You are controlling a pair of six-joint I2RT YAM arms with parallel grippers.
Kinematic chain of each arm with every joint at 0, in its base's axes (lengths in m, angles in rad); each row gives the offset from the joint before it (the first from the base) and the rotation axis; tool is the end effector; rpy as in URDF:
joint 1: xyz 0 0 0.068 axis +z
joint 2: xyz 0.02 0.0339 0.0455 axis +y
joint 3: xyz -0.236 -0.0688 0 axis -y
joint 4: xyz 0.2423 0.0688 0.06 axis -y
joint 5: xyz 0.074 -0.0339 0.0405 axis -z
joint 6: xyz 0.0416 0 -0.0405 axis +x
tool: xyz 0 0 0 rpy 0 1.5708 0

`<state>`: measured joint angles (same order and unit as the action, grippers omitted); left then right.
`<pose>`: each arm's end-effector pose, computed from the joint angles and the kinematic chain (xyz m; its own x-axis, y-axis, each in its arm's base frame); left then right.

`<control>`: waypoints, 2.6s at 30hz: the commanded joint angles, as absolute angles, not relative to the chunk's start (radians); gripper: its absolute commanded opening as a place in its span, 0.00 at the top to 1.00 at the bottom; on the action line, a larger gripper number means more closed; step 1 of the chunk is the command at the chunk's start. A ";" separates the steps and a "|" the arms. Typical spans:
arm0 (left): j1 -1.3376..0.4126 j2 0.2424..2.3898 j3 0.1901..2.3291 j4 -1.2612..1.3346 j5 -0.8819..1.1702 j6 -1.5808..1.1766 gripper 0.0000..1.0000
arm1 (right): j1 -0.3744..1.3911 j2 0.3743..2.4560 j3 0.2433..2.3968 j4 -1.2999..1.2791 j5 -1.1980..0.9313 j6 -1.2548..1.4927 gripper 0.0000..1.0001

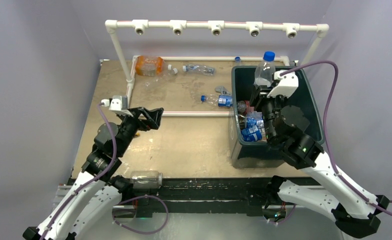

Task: Put the plastic bottles in the bin
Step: Place the plastic bottle in the trash bin, then pick up the plastic bottle at the center of the board.

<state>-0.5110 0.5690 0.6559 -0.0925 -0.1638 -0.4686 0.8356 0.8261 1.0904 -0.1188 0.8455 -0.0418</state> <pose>0.1537 -0.0784 0.3208 -0.1580 -0.4222 -0.8926 0.3014 0.8402 -0.4508 0.1430 0.1117 0.4230 0.0970 0.0659 -0.9931 0.0087 0.9977 0.0671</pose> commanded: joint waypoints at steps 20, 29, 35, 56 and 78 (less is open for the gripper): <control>-0.509 0.576 0.663 -0.129 -0.174 -0.448 0.05 | 0.827 0.707 0.999 -0.245 0.764 0.208 0.30; -0.509 0.574 0.664 -0.132 -0.173 -0.448 0.05 | 0.827 0.691 1.055 -0.279 0.761 0.222 0.17; -0.509 0.586 0.665 -0.130 -0.175 -0.448 0.05 | 0.827 0.668 1.148 -0.252 0.584 0.200 0.14; -0.509 1.170 0.830 0.191 -0.114 -0.806 0.04 | 0.827 0.596 0.994 0.096 -0.241 0.187 0.13; -0.651 1.946 1.124 0.540 -0.449 -1.420 0.08 | 0.827 0.527 0.988 0.002 -0.164 0.105 0.13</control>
